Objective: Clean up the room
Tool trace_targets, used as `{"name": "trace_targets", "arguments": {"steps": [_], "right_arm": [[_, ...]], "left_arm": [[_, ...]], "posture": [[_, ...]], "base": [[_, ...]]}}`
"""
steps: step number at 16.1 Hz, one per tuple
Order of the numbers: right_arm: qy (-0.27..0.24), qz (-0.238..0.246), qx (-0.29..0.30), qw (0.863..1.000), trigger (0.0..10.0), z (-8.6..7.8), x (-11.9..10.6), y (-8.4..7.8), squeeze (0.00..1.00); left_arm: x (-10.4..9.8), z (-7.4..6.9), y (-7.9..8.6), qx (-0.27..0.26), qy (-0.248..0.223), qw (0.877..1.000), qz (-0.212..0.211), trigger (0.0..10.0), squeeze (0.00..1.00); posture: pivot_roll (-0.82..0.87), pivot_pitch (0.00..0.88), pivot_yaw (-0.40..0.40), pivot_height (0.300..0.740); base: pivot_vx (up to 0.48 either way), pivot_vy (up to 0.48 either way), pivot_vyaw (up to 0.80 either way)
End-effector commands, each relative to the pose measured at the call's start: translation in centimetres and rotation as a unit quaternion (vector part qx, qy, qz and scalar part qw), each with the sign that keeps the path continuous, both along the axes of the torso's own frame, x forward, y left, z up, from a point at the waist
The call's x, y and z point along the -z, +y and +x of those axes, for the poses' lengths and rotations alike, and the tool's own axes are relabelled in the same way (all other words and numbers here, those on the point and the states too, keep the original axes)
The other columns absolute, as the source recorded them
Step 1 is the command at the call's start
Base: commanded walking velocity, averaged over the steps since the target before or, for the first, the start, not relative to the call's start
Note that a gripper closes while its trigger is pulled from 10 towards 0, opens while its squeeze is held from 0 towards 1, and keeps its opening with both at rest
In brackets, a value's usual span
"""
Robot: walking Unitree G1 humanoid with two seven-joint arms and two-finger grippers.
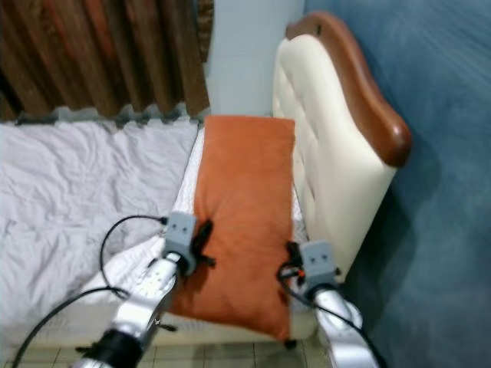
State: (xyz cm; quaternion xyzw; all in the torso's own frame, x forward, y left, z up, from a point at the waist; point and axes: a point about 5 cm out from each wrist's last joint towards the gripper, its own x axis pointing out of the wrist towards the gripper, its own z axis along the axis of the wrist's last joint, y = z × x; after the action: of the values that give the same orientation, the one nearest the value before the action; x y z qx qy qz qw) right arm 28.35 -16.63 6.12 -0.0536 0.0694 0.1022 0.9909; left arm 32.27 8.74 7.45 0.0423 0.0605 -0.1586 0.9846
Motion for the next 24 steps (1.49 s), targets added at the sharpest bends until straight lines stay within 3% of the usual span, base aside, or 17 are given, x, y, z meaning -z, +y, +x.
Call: {"name": "trace_targets", "arguments": {"steps": [1,20,24], "right_arm": [[-0.010,0.001,0.013,1.000,10.0,0.00,-0.50,-0.83,0.00],[0.004,0.014,0.022,1.000,10.0,-0.30,0.05,-1.09,0.00],[0.004,0.011,0.024,1.000,10.0,-0.15,-0.03,-1.25,0.00]], "left_arm": [[-0.74,0.52,1.03,-0.032,-0.014,0.999,-0.006,10.0,0.00],[-0.22,0.64,0.33,-0.002,0.007,1.000,0.005,10.0,0.00],[-0.22,0.98,0.19,-0.002,0.013,1.000,0.018,10.0,0.00]], "posture": [[-0.12,0.027,0.025,0.740],[-0.13,0.014,0.041,0.740],[-0.13,0.010,0.045,0.740]], "base": [[0.431,0.000,0.00],[0.480,0.000,0.00],[0.000,0.000,0.00]]}}
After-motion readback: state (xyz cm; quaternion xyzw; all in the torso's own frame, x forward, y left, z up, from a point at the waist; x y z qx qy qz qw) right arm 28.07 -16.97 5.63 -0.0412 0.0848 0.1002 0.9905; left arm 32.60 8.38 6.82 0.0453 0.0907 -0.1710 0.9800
